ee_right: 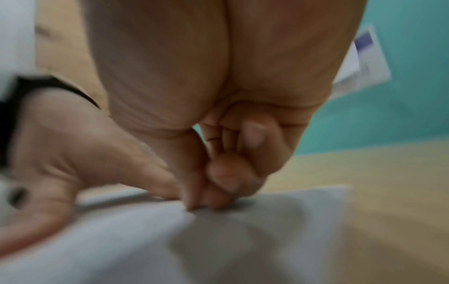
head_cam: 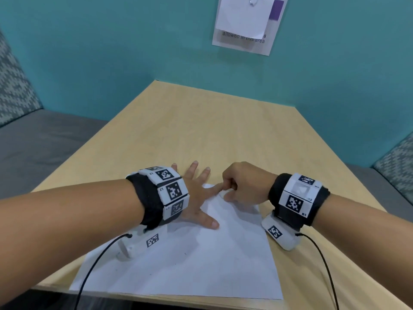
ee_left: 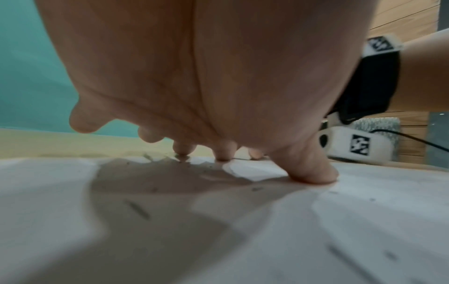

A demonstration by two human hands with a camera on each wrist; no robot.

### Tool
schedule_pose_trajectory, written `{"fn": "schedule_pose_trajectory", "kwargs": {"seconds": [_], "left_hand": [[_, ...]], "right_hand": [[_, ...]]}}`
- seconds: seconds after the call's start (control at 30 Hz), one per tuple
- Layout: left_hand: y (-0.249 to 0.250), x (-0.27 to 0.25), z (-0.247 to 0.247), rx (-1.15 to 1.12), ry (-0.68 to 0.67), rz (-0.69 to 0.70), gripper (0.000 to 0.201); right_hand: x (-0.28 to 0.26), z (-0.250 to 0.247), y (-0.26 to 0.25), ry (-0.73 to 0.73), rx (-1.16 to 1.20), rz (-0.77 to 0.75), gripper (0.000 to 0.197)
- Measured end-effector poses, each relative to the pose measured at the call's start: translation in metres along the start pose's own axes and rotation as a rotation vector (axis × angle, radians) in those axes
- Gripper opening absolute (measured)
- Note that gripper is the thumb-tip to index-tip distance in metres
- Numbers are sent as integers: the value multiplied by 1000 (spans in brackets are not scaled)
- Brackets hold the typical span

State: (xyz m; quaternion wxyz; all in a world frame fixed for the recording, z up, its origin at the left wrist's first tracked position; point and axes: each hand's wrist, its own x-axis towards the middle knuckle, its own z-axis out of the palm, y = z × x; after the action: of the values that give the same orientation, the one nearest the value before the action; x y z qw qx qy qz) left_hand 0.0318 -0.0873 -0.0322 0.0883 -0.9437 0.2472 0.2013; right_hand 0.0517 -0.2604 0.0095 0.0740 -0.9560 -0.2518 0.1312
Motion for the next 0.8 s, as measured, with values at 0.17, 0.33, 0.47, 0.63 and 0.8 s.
{"fn": "schedule_pose_trajectory", "kwargs": {"seconds": [0.17, 0.33, 0.47, 0.63, 0.8], "left_hand": [[0, -1, -3, -3, -29, -4, 99], [0, -1, -2, -7, -25, -19, 102], [0, 0, -2, -12, -30, -7, 101], [-1, 1, 1, -1, -3, -24, 105], [0, 0, -2, -16, -6, -2, 103]], "right_hand": [[-8, 10, -14, -65, -5, -100, 10], [-1, -2, 3, 7, -35, -5, 7], [-14, 11, -18, -92, 1, -135, 8], [-5, -3, 6, 6, -29, 5, 8], [-21, 8, -12, -70, -16, -126, 14]]}}
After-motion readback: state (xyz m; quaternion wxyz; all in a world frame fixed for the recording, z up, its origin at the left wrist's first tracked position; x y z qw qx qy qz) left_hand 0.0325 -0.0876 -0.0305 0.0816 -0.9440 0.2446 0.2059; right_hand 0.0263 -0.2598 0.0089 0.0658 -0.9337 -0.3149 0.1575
